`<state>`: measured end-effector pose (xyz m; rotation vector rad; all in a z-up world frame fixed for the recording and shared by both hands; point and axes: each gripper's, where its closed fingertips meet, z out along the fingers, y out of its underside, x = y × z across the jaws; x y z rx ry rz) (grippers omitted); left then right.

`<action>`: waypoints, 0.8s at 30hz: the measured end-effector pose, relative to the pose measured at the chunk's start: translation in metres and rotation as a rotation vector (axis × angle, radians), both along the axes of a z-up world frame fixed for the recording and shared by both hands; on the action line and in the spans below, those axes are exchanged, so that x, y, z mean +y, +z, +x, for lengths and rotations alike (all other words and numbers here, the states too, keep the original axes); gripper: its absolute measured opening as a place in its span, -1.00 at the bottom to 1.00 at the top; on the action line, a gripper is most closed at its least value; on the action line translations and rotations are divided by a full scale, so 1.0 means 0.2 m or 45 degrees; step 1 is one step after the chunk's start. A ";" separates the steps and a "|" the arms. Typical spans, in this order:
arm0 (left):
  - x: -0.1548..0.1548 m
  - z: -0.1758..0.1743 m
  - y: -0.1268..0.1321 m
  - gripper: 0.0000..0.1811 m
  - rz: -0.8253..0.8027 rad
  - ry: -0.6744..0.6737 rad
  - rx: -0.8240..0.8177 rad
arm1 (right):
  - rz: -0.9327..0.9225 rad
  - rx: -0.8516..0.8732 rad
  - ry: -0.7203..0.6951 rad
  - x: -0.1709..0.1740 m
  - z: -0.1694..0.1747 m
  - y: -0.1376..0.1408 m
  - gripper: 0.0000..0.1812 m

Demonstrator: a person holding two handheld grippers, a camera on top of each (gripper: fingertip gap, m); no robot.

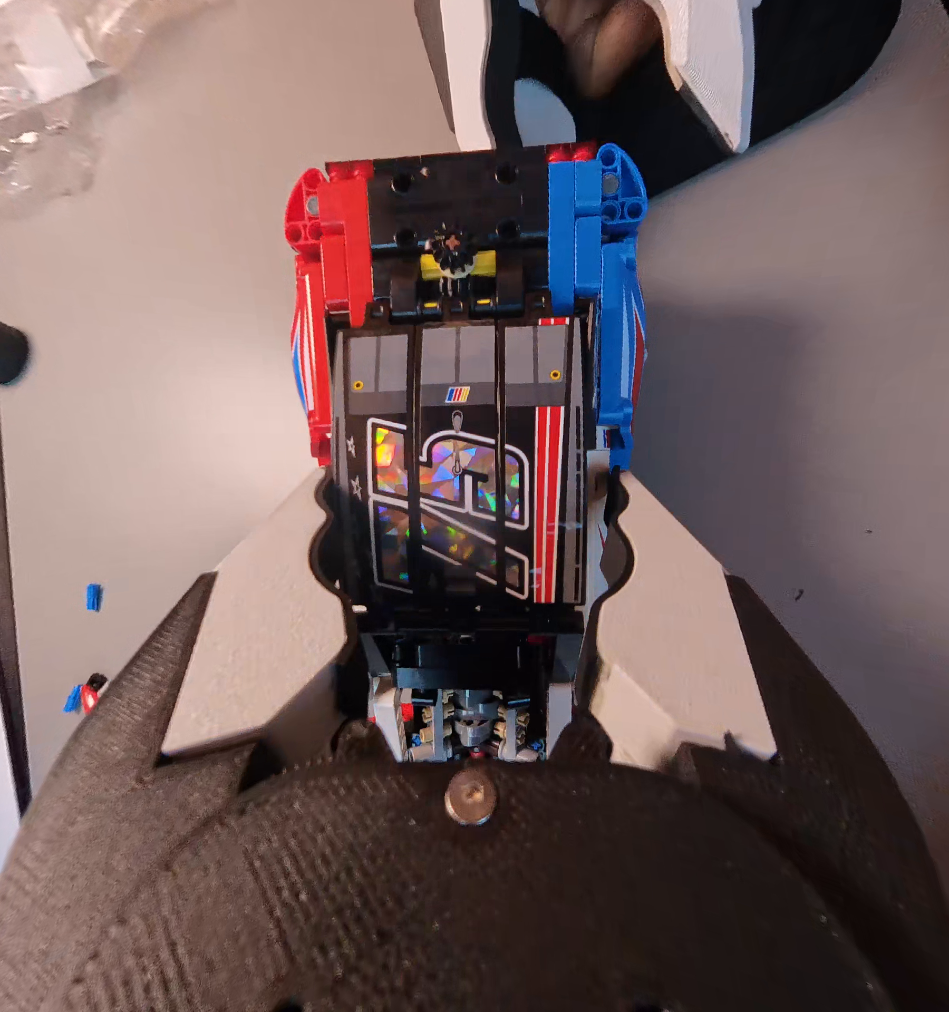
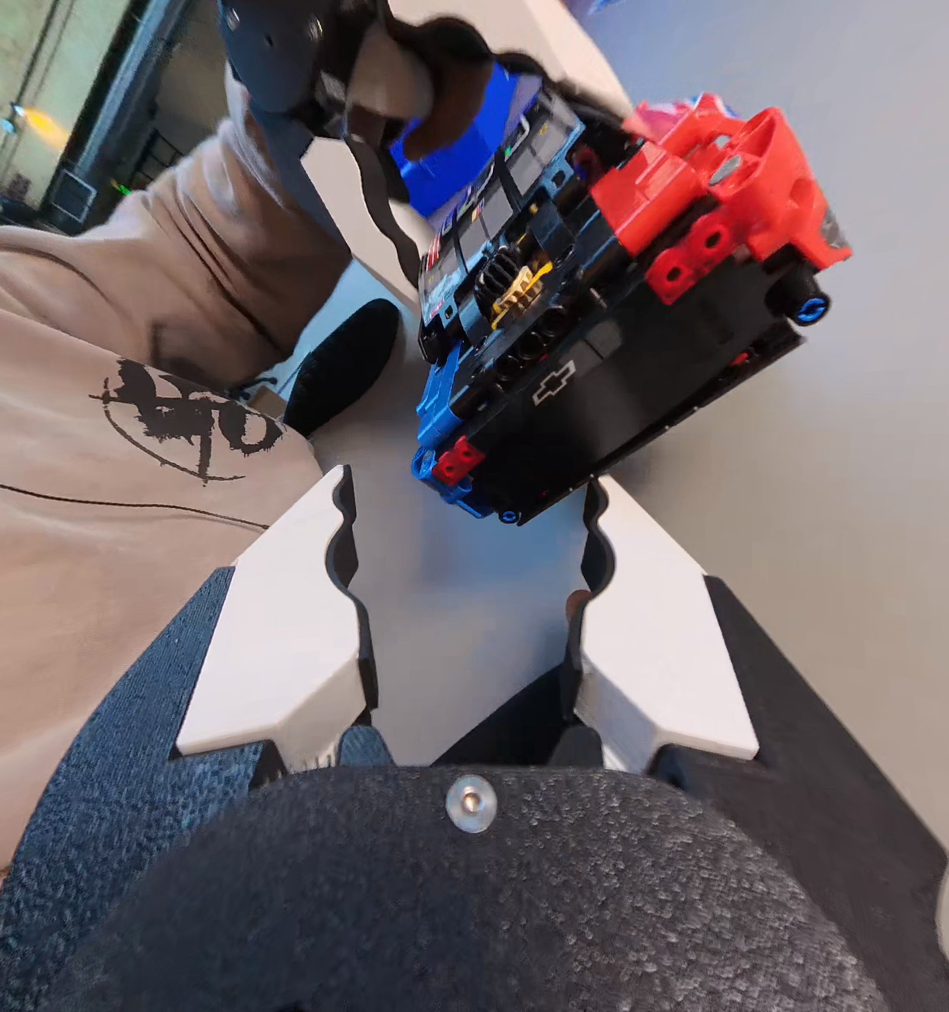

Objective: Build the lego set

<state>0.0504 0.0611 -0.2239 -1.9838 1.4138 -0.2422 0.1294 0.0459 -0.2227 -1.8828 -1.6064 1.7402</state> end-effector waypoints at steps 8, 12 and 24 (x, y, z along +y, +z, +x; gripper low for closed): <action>0.04 -0.02 -0.04 0.06 -0.253 -0.167 0.102 | 0.138 -0.179 0.172 -0.04 0.05 -0.07 -0.11; 0.05 -0.02 -0.05 0.06 -0.279 -0.200 0.116 | 0.208 -0.229 0.244 -0.05 0.07 -0.09 -0.07; 0.05 -0.04 -0.09 0.05 -0.295 -0.256 0.167 | 0.344 -0.471 0.508 -0.06 0.11 -0.20 -0.21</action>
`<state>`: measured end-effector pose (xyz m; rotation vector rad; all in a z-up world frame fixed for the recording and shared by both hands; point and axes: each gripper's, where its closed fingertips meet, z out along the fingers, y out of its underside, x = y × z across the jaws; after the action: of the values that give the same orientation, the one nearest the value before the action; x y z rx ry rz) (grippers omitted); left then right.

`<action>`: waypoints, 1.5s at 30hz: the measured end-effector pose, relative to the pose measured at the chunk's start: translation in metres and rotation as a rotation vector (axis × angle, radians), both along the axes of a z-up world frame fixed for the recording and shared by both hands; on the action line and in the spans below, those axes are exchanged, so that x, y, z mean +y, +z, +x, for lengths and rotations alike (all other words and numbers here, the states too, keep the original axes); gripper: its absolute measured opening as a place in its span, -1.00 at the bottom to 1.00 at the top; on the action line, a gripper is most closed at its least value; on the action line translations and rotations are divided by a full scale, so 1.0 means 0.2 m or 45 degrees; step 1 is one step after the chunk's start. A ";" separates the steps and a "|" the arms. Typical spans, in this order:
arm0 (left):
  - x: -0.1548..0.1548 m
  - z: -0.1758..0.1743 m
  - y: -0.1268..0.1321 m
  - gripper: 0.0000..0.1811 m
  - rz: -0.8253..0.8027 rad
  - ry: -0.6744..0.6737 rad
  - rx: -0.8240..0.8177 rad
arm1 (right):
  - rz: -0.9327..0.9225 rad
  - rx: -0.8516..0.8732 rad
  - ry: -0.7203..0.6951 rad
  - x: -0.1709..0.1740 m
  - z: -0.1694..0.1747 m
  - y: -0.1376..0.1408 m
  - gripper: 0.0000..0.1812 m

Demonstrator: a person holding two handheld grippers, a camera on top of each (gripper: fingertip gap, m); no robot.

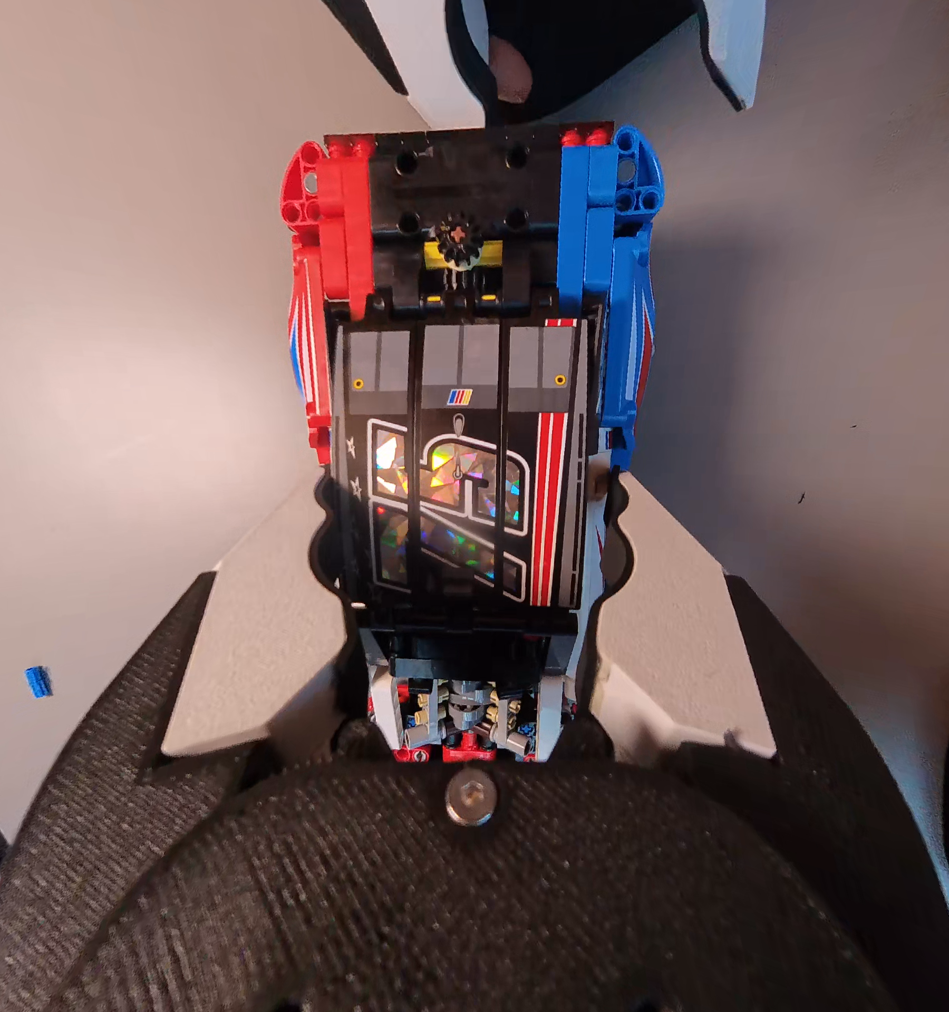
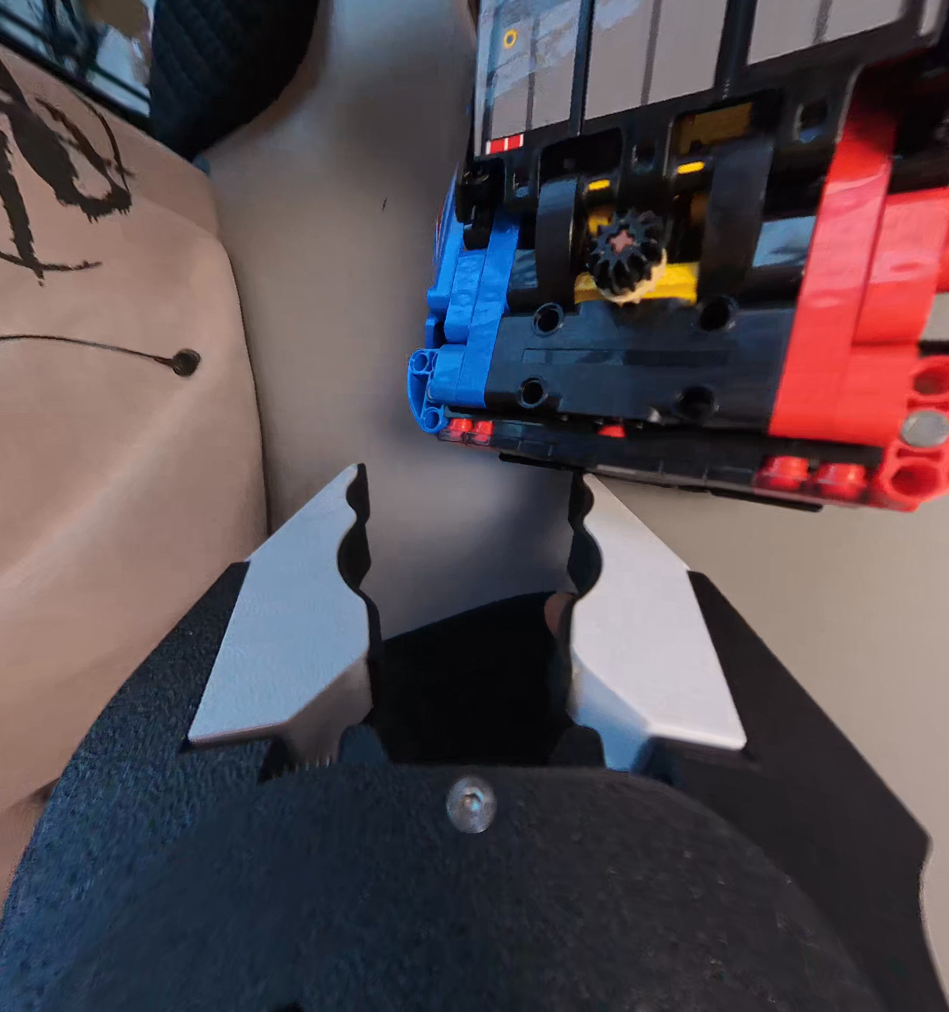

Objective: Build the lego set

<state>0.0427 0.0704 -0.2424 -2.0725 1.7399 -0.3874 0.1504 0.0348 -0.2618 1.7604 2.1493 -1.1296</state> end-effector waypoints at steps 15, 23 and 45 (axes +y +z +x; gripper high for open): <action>-0.02 -0.04 0.05 0.12 0.167 0.160 -0.027 | 0.565 0.152 -0.050 0.29 -0.02 0.07 -0.01; -0.27 -0.42 0.15 0.17 0.344 0.736 -0.319 | 0.722 0.471 -0.141 0.30 -0.11 0.13 0.43; -0.40 -0.39 0.00 -0.09 0.631 0.967 -0.461 | 0.779 -0.105 -0.312 0.42 -0.63 -0.01 0.15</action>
<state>-0.0349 -0.0091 -0.2419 -1.9479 0.6665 -0.0705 0.0242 0.1180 -0.2636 2.3111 2.4454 -0.4290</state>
